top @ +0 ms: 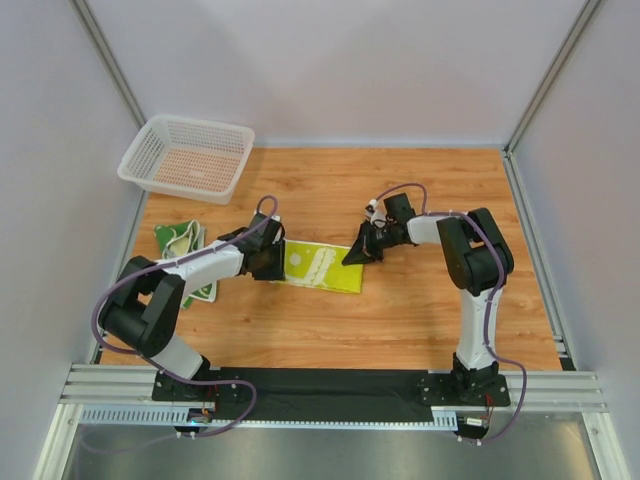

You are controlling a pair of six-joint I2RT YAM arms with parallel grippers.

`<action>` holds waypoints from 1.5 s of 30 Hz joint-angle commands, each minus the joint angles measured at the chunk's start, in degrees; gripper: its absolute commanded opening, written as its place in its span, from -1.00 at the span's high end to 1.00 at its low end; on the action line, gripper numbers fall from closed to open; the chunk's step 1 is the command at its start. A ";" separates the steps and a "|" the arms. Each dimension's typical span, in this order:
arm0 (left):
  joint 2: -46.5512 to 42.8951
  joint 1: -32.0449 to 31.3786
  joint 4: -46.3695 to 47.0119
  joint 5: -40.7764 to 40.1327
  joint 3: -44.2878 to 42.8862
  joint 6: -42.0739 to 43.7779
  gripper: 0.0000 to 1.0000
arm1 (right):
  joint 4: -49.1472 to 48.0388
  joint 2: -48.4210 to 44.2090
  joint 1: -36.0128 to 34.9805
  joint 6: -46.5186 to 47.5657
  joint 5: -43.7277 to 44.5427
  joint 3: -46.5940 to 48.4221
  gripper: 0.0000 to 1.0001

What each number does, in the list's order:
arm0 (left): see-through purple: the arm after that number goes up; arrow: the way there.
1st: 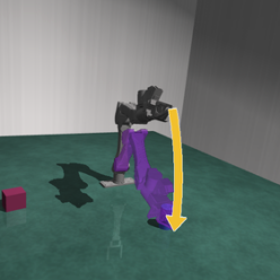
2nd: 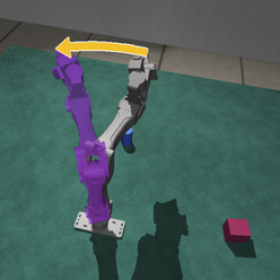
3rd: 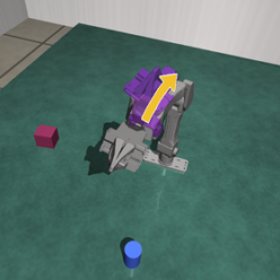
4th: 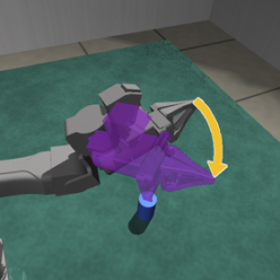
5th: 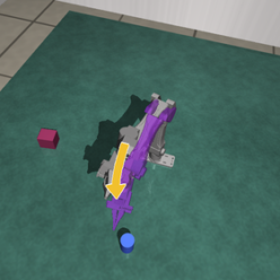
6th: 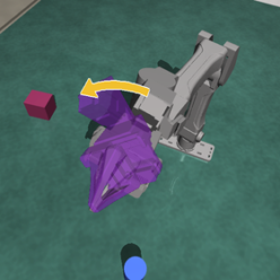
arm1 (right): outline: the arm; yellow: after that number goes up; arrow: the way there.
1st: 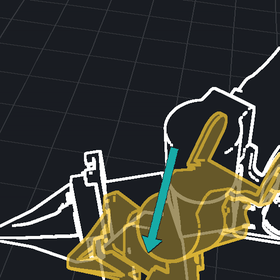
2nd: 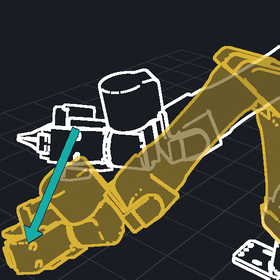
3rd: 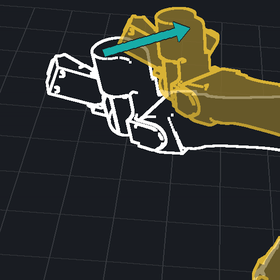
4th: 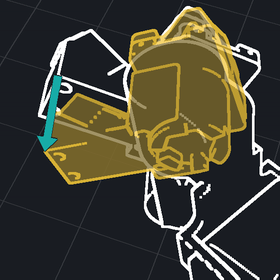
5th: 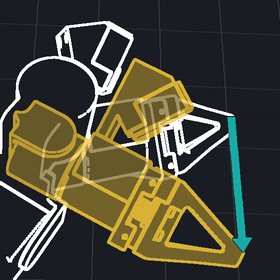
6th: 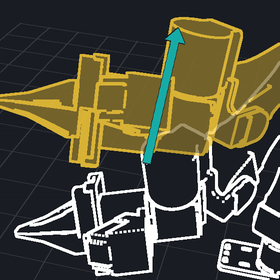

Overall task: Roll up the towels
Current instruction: Roll the towel

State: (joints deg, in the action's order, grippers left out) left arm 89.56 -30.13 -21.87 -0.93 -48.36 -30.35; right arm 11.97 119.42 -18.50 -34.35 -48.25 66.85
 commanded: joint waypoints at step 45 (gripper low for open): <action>16.43 -38.24 -24.45 -26.32 -39.70 -3.48 -0.39 | 32.58 -70.36 3.30 -0.81 52.64 -14.55 -0.50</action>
State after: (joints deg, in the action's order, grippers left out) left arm 102.61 -66.19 -43.29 -25.93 -85.03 -30.46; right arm 40.56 53.67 -15.42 -34.26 -0.97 52.45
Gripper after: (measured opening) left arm 0.698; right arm 0.747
